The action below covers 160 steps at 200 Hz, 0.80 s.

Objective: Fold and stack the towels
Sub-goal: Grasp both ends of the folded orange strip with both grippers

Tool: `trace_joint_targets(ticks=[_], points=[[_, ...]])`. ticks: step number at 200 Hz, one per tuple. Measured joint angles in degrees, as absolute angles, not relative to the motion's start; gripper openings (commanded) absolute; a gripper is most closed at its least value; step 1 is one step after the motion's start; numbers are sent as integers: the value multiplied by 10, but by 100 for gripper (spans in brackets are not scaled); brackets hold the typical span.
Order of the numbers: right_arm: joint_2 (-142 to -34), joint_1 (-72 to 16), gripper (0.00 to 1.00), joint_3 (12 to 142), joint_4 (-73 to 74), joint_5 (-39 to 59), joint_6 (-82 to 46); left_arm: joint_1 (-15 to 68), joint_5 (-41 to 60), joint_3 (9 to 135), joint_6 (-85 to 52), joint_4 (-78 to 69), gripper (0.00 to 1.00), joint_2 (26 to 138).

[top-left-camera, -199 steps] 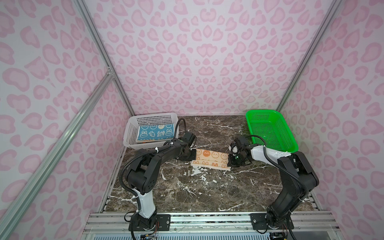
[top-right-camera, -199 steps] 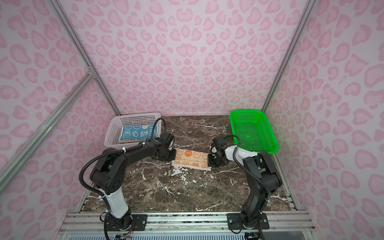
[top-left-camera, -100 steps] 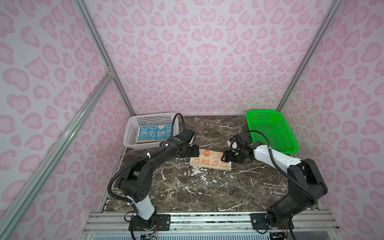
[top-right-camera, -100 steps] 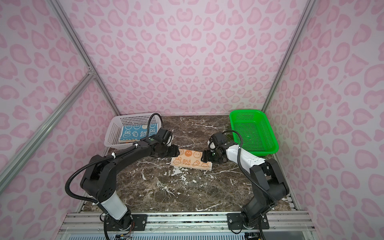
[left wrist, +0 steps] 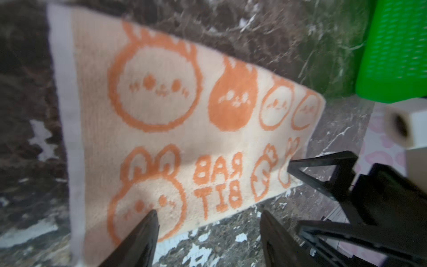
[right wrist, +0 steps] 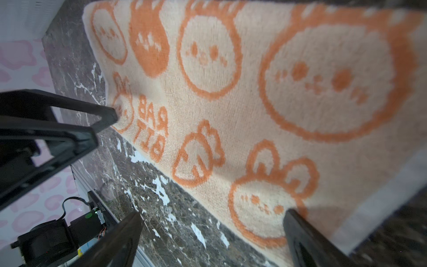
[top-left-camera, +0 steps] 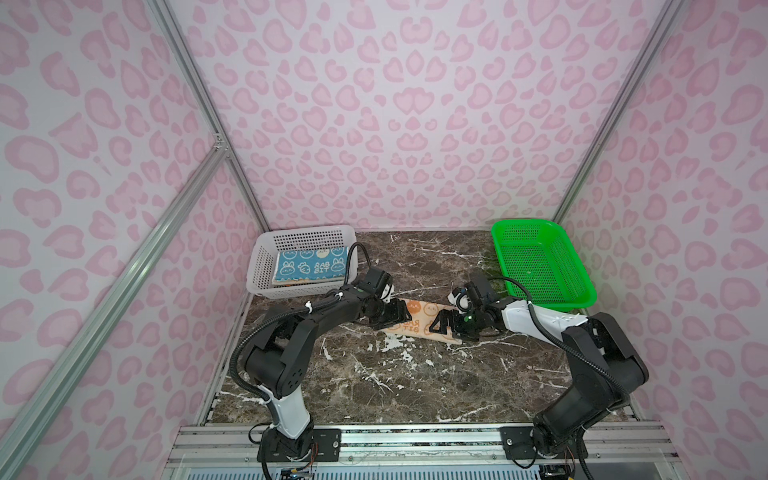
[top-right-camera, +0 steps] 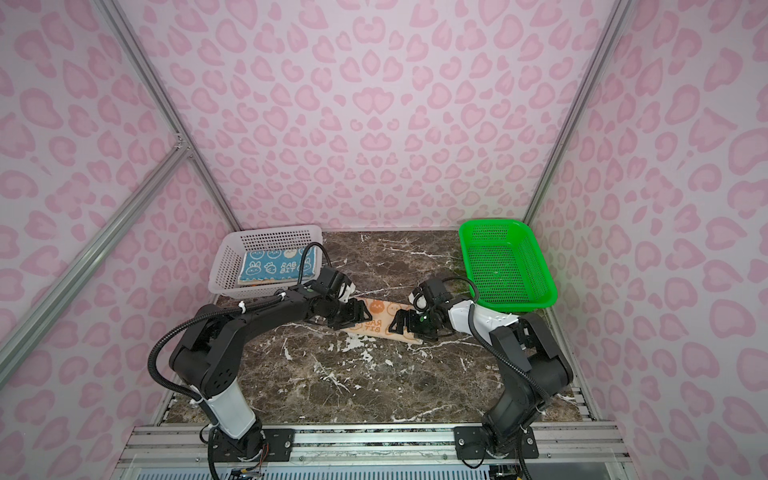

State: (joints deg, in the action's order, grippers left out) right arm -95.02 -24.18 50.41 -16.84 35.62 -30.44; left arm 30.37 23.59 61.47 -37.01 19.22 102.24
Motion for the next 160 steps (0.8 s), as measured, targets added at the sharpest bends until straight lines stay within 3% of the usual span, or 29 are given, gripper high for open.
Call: trace_joint_targets(ticks=[44, 82, 90, 103, 115, 160], points=[[-979, -226, 98, 531, -173, 368, -279, 304, 229, 617, -357, 203, 71, 1039], [-978, -226, 98, 571, -237, 301, -243, 307, 183, 665, -315, 255, 74, 1051], [-971, -225, 98, 578, -254, 291, -238, 306, 168, 676, -306, 266, 78, 1050], [-957, -224, 98, 590, -275, 278, -230, 306, 146, 692, -292, 287, 94, 1044], [-946, -224, 98, 600, -288, 268, -223, 306, 125, 708, -284, 303, 100, 1038], [-918, -225, 98, 613, -334, 235, -199, 307, 55, 728, -237, 341, 98, 996]])
